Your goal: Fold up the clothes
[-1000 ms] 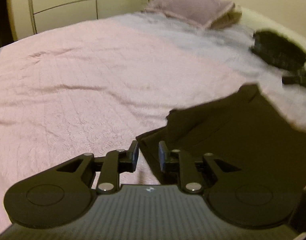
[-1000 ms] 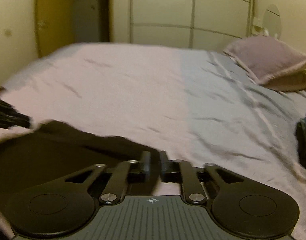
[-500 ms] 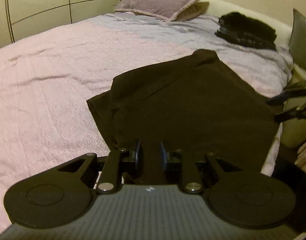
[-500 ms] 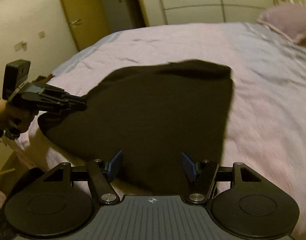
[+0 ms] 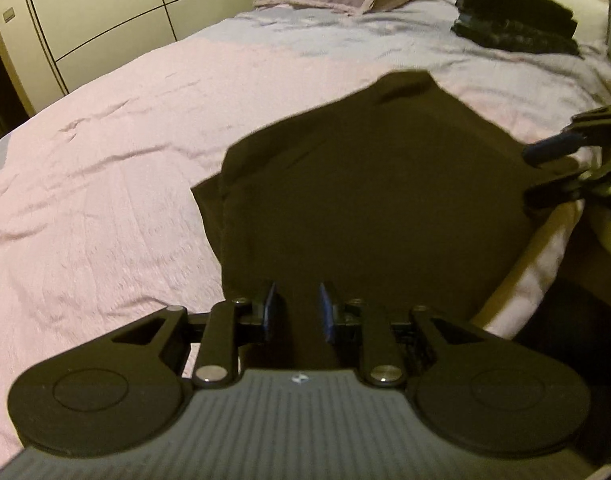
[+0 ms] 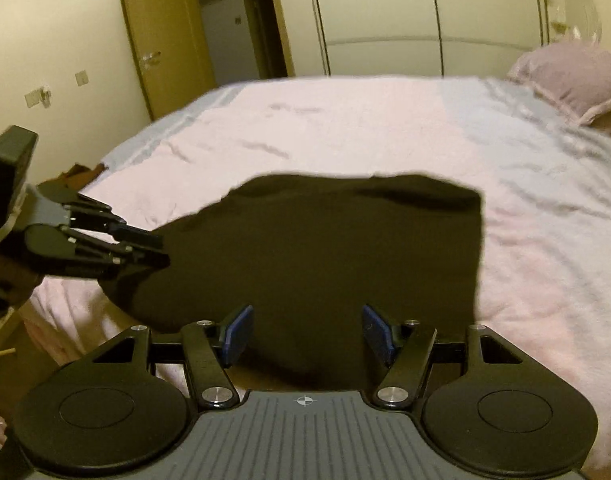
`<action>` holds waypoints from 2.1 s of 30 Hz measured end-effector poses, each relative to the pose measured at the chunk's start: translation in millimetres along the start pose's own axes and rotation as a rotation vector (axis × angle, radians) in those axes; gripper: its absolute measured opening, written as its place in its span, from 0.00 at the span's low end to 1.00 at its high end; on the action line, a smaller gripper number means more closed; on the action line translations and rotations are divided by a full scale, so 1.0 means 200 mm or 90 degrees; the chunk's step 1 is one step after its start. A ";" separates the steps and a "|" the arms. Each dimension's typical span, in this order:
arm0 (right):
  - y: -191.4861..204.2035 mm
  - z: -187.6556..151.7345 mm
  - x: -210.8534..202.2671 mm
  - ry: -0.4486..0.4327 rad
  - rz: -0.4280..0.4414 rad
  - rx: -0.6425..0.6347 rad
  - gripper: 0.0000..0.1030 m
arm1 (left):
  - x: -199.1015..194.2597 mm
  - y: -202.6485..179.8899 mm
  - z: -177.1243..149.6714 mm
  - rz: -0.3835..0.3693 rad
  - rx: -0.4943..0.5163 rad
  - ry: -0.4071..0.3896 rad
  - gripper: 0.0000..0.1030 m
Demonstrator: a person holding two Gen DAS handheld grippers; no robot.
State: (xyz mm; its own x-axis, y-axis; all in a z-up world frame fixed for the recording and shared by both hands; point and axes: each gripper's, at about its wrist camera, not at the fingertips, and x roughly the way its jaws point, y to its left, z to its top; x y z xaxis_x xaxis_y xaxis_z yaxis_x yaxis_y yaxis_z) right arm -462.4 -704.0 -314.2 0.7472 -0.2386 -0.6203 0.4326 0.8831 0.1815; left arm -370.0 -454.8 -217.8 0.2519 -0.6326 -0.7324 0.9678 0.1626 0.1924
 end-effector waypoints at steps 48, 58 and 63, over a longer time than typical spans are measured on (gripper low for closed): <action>-0.21 -0.18 -0.15 -0.020 -0.033 0.094 0.61 | 0.07 -0.30 0.01 -0.127 0.080 -0.049 0.25; -0.16 -0.17 -0.27 0.001 -0.087 -0.067 0.61 | -0.22 -0.23 -0.15 -0.094 0.232 -0.113 0.24; 0.10 -0.25 -0.12 0.050 -0.159 -0.379 0.56 | -0.13 -0.45 -0.28 0.038 0.468 -0.090 0.31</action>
State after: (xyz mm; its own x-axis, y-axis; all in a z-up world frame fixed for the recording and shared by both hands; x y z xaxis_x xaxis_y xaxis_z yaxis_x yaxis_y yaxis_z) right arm -496.7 -661.0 -334.3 0.6118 -0.4554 -0.6467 0.2184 0.8831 -0.4152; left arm -463.1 -409.2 -252.4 0.2531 -0.7374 -0.6262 0.6892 -0.3168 0.6517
